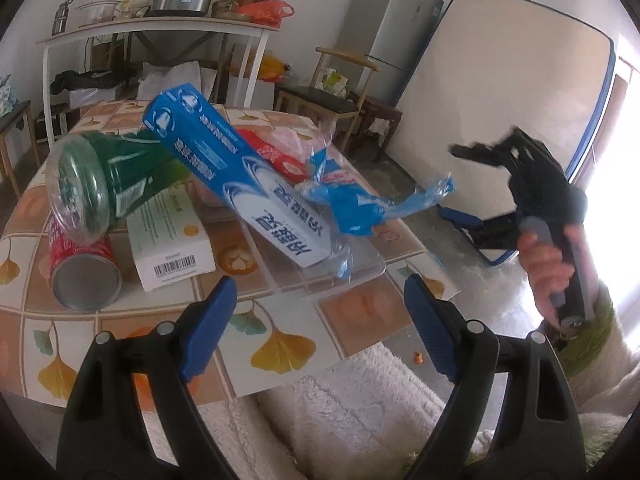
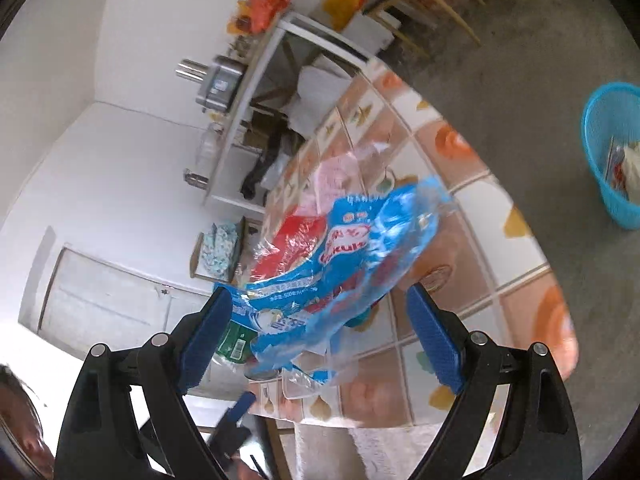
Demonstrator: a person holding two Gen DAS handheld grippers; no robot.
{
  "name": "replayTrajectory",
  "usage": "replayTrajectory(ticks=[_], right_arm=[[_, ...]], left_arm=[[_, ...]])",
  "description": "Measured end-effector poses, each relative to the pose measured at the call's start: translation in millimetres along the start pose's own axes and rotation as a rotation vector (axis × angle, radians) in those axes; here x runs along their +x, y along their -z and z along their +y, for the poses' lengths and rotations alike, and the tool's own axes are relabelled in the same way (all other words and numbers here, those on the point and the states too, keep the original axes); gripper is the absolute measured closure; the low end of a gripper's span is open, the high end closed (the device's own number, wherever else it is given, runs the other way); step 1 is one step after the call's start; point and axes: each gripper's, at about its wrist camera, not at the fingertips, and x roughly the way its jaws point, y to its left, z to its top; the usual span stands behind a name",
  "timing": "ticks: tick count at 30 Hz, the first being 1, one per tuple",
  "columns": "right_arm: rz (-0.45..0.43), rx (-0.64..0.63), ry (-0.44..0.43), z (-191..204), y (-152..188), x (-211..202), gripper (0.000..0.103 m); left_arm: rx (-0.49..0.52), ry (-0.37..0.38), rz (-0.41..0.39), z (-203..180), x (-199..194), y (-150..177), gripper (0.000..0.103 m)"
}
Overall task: Collect trash
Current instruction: 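Grasp a blue wrapper with the right gripper while the left gripper reaches another blue wrapper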
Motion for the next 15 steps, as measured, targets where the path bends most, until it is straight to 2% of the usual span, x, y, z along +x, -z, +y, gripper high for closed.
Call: replayTrajectory(ticks=[3,4,5,7,8,10,12,15], right_arm=[[0.014,0.008,0.022,6.8,2.0,15.3,0.020],[0.014,0.007,0.035,8.3,3.1,18.0,0.028],[0.015,0.007,0.042,7.9,2.8,20.3,0.032],[0.013,0.011,0.044,8.0,5.0,21.9,0.052],[0.016,0.006,0.047,7.7,5.7,22.0,0.057],[0.011,-0.003,0.058,10.2,7.9,20.1,0.077],[0.006,-0.012,0.073,10.5,10.0,14.8,0.090],[-0.006,-0.024,0.101,9.5,13.1,0.3,0.098]], left_arm=[[0.022,0.011,-0.005,-3.1,2.5,6.3,0.027],[0.029,0.019,-0.006,-4.2,3.2,7.8,0.029],[0.034,0.025,-0.007,-5.0,3.7,9.0,0.032],[0.042,0.041,-0.009,-6.3,4.0,10.9,0.034],[0.043,0.047,-0.009,-7.0,4.3,11.6,0.036],[0.042,0.063,-0.011,-7.9,3.7,12.9,0.039],[0.038,0.077,-0.018,-8.4,1.2,13.7,0.042],[0.033,0.100,-0.026,-10.4,-1.8,13.9,0.045]])
